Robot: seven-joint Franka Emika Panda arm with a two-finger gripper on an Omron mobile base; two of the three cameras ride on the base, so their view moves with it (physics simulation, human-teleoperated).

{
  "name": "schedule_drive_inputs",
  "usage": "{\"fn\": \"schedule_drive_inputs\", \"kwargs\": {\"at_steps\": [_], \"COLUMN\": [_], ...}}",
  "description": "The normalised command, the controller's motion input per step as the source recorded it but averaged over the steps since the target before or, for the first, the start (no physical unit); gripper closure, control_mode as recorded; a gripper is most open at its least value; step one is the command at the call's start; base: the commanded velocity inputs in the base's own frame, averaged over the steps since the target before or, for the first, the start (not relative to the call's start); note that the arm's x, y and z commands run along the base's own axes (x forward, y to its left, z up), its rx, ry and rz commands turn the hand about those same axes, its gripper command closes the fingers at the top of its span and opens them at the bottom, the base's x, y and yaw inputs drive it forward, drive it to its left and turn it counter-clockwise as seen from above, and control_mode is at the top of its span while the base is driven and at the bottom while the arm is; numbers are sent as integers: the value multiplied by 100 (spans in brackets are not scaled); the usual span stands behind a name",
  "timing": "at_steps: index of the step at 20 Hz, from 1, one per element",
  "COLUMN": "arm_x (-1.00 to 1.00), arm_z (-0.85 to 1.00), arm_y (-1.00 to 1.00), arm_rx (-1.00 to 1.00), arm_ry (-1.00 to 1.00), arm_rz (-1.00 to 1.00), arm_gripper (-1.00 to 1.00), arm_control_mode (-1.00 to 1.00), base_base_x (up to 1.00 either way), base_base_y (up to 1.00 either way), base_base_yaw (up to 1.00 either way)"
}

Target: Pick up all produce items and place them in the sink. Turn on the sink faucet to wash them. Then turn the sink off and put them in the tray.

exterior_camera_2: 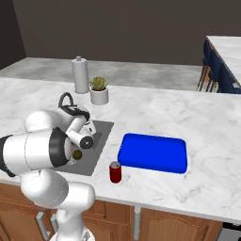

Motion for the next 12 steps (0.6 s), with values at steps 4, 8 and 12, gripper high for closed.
{"fn": "schedule_drive_inputs", "kwargs": {"at_steps": [4, 8, 12], "arm_x": [31, 35, 37], "arm_z": [11, 8, 1], "arm_y": [0, 2, 9], "arm_rx": [0, 0, 0], "arm_ry": [0, 0, 2], "arm_rz": [1, 2, 4], "arm_gripper": [-100, -100, -100], "arm_control_mode": [-100, -100, -100], "base_base_x": [0, 0, 0], "base_base_y": [0, 0, 0], "base_base_yaw": [0, 0, 0]}}
